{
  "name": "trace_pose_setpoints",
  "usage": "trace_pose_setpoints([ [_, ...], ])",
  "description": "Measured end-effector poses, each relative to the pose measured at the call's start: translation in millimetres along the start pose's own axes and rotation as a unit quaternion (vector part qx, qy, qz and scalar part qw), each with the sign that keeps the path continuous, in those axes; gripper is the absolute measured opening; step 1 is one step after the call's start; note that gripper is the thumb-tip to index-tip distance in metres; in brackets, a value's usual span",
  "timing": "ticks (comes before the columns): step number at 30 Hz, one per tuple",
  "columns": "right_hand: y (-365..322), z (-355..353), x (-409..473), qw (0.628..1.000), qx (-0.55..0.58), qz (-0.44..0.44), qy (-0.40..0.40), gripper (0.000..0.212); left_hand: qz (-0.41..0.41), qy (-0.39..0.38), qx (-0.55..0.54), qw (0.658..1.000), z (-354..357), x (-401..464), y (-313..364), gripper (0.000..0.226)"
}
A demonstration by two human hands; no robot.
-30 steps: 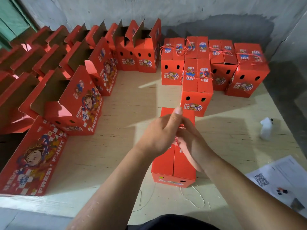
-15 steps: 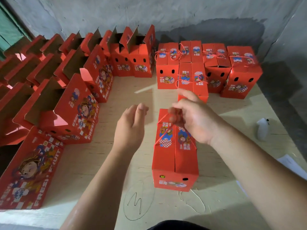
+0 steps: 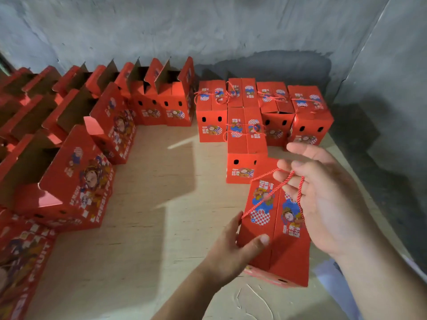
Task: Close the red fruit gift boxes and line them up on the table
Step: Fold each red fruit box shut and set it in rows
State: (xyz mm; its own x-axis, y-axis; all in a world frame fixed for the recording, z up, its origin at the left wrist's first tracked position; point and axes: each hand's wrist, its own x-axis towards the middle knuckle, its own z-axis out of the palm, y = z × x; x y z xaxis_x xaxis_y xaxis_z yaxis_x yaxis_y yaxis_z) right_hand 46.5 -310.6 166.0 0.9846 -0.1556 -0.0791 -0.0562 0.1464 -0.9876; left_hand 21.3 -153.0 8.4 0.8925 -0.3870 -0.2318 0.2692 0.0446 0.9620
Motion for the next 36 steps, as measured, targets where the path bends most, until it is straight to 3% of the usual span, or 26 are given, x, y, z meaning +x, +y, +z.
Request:
trace_pose_setpoints([
  [3, 15, -21, 27, 0.996, -0.049, 0.016, 0.076, 0.028, -0.034, -0.048, 0.115, 0.992, 13, 17, -15, 0.144],
  [5, 24, -33, 47, 0.993, -0.084, 0.027, 0.084, 0.021, -0.023, -0.083, 0.234, 0.968, 18, 28, -16, 0.153],
  [8, 30, -44, 77, 0.99, -0.125, 0.016, 0.057, 0.022, 0.015, -0.097, 0.368, 0.925, 31, 49, -16, 0.147],
  [12, 26, -48, 120, 0.986, -0.166, -0.016, 0.028, 0.023, 0.006, 0.003, 0.412, 0.911, 54, 92, -9, 0.138],
  [15, 31, -50, 153, 0.981, -0.186, -0.037, 0.034, 0.022, 0.005, 0.03, 0.488, 0.873, 50, 133, -3, 0.111],
  [18, 47, -56, 179, 0.975, -0.205, -0.057, 0.059, 0.02, 0.031, 0.001, 0.616, 0.787, 38, 171, 10, 0.068],
  [20, 62, -63, 188, 0.964, -0.255, -0.071, 0.042, 0.023, 0.077, -0.026, 0.682, 0.727, 35, 192, 19, 0.053],
  [22, 81, -71, 187, 0.94, -0.332, -0.074, -0.02, 0.028, 0.125, -0.038, 0.728, 0.672, 41, 209, 25, 0.057],
  [24, 103, -86, 180, 0.884, -0.455, -0.105, -0.01, 0.039, 0.148, -0.042, 0.763, 0.628, 48, 222, 26, 0.076],
  [26, 131, -108, 170, 0.818, -0.551, -0.139, 0.092, 0.057, 0.143, -0.032, 0.754, 0.64, 51, 229, 26, 0.077],
  [27, 146, -117, 165, 0.816, -0.549, -0.113, 0.139, 0.064, 0.144, -0.026, 0.742, 0.654, 50, 231, 27, 0.07],
  [30, 189, -130, 164, 0.898, -0.41, 0.052, 0.153, 0.077, 0.152, -0.026, 0.734, 0.661, 42, 241, 31, 0.051],
  [31, 199, -130, 170, 0.91, -0.382, 0.071, 0.144, 0.077, 0.152, -0.025, 0.733, 0.662, 40, 245, 32, 0.049],
  [36, 208, -126, 229, 0.919, -0.378, 0.058, 0.096, 0.071, 0.152, 0.024, 0.728, 0.668, 20, 281, 41, 0.034],
])
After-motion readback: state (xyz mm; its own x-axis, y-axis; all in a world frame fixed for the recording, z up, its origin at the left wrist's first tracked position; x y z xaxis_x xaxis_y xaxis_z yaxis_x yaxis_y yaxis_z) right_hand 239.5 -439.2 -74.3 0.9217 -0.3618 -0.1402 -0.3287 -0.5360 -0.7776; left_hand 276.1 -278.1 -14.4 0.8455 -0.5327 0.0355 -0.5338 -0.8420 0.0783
